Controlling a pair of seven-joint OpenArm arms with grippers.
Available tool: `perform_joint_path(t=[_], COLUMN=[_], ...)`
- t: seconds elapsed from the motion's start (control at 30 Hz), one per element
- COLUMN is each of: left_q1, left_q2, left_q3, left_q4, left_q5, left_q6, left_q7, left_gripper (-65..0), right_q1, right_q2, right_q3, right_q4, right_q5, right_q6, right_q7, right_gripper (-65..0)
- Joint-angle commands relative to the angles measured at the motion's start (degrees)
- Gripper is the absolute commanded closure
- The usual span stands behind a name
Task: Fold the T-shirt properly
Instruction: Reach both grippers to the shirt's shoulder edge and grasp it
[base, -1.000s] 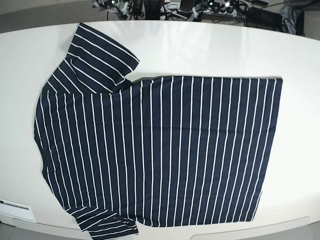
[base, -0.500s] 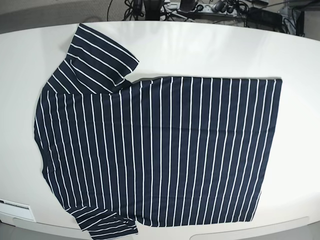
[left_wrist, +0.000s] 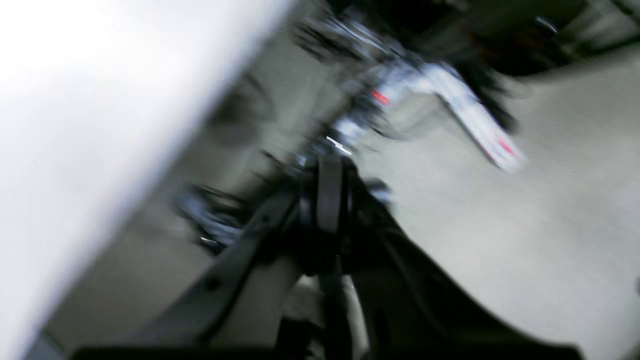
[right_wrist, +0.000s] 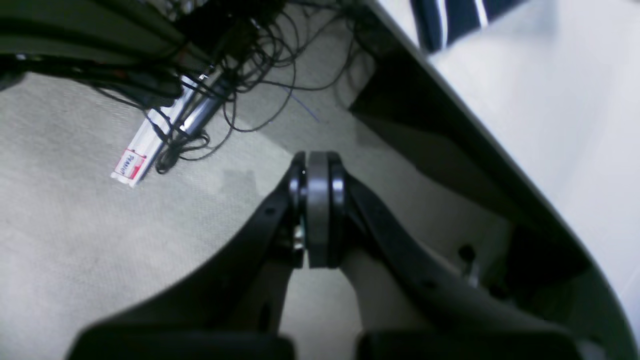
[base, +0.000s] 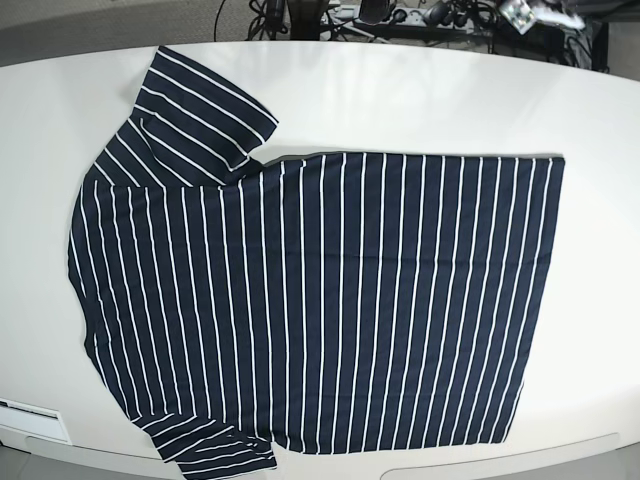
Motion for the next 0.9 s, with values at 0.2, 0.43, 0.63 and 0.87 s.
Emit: perform_joint_path(t=[0.2,0.43,0.63,0.87], left_q1=[-9.2,-20.3,-28.6,-36.7], left_q2=[-7.0,-16.8,-24.2,-26.2], left_q3=[-2.6,-1.5,7.4,19.2], left_q4=[-0.3,-10.8,-18.0,-22.6], left_q5=[1.4,8.5,17.0,24.3], left_q6=[-1.0,-2.4,-9.6,-10.0], left_q7=[-1.7,-13.0,-23.2,-24.7], left_gripper=[0.0,0.0,0.0,-37.1], right_q1=[6.2,18.8,23.8,24.6], right_q2=[0.3,0.3,0.3,0.3], right_q3=[0.0,0.0,0.0,0.0], right_q4=[1.0,1.0,1.0,1.0], right_q5=[-0.5,6.9,6.9,6.9], right_q6=[9.0,14.0,14.6,13.5], right_q7=[5.6,7.4,7.4,7.3], right_gripper=[0.0,0.0,0.0,0.0])
